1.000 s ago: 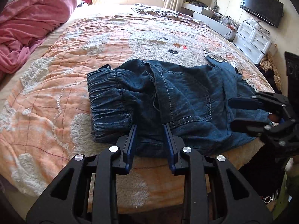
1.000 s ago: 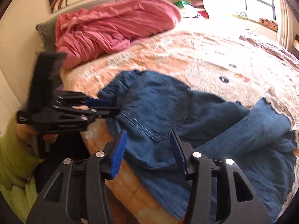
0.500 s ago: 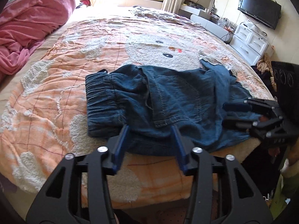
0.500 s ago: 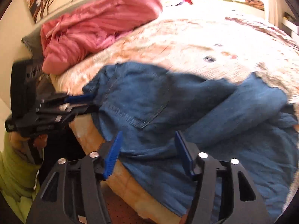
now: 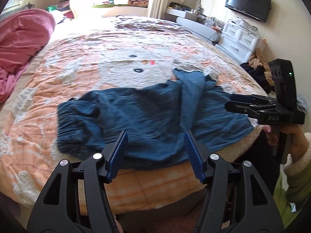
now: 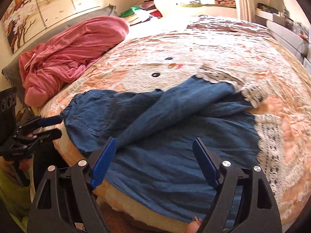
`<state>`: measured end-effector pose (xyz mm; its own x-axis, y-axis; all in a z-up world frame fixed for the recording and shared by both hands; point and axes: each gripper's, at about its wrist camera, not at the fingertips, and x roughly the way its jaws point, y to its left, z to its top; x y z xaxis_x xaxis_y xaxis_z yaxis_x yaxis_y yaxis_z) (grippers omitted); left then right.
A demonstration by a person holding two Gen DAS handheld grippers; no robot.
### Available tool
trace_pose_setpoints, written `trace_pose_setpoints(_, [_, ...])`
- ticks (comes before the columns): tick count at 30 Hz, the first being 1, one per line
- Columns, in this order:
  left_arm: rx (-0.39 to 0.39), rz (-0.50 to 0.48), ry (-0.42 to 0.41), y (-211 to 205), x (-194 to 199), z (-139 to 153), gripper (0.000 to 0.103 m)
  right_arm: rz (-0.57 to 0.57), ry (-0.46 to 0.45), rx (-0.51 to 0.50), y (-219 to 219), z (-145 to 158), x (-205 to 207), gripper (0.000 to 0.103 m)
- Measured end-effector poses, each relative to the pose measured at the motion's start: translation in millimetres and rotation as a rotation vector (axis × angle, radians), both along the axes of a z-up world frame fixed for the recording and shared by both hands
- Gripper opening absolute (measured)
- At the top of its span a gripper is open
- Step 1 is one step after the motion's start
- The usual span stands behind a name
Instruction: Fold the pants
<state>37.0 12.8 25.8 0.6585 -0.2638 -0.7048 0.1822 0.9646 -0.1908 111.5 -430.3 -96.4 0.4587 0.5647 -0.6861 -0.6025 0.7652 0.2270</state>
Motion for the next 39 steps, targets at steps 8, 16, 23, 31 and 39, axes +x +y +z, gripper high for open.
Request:
trace_pose_setpoints(8, [-0.067,-0.103,0.059,-40,23,-15,0.052,-0.090,-0.010,0.026,-30,4,6,0.089])
trace_pose_setpoints(16, [-0.100,-0.130,0.129,-59,65,-34,0.052,-0.146,-0.017,0.030,-41,9,17,0.093])
trace_pose_setpoints(23, [-0.082,-0.141,0.179,-71,98,-52,0.026,-0.145,-0.040,-0.001,-31,16,41,0.093])
trace_pose_setpoints(31, [-0.158,-0.161,0.162,-78,113,-60,0.003,-0.139,-0.027,-0.089,10,19,107,0.093])
trace_pose_setpoints(39, [-0.160,-0.229,0.118,-91,105,-59,0.003,-0.153,-0.004,-0.248,75,-9,171,0.091])
